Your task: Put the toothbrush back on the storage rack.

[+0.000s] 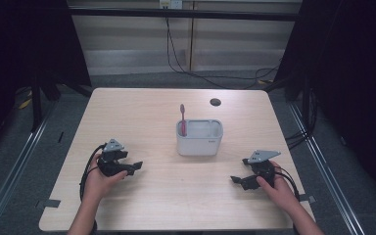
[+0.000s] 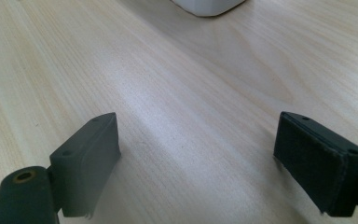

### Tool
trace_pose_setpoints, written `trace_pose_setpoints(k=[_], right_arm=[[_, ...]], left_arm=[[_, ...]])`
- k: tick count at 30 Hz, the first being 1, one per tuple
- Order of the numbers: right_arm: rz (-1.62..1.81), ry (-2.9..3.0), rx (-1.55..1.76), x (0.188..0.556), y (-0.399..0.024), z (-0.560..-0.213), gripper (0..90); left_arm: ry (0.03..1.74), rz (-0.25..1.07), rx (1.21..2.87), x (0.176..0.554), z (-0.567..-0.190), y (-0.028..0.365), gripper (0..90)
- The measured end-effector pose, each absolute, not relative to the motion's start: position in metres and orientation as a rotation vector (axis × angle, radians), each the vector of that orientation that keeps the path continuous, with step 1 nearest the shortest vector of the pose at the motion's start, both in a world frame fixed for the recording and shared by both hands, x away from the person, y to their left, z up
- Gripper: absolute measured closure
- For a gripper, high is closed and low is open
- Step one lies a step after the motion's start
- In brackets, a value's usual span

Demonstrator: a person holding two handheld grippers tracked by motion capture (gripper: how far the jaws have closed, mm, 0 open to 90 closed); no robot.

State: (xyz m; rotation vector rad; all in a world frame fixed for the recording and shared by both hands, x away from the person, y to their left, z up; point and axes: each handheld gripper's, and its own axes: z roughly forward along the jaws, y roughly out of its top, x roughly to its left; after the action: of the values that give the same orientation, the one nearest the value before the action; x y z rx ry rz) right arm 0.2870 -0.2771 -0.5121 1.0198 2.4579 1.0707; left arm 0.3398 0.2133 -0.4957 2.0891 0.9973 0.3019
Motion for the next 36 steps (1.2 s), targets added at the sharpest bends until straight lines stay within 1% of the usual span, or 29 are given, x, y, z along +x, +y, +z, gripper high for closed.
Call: trace_pose_setpoints(k=[3, 6, 12, 27, 32, 36], right_arm=[[1.071, 2.458, 1.02, 0.287, -0.277, -0.512, 13.5], [1.072, 2.458, 1.019, 0.287, -0.277, -0.512, 13.5], [1.074, 2.459, 1.02, 0.287, -0.277, -0.512, 13.5], [1.074, 2.459, 1.02, 0.286, -0.277, -0.512, 13.5], [1.074, 2.46, 1.021, 0.286, -0.277, -0.512, 13.5], [1.074, 2.46, 1.021, 0.286, -0.277, -0.512, 13.5]], left_arm=[[0.971, 0.326, 2.127, 0.339, -0.497, 0.214, 22.6], [0.976, 0.32, 2.122, 0.338, -0.498, 0.213, 22.5], [0.946, 0.332, 2.169, 0.337, -0.501, 0.213, 22.1], [0.917, 0.329, 2.201, 0.336, -0.505, 0.211, 20.7], [0.883, 0.346, 2.222, 0.334, -0.507, 0.207, 15.9], [0.872, 0.353, 2.2, 0.333, -0.509, 0.207, 13.5]])
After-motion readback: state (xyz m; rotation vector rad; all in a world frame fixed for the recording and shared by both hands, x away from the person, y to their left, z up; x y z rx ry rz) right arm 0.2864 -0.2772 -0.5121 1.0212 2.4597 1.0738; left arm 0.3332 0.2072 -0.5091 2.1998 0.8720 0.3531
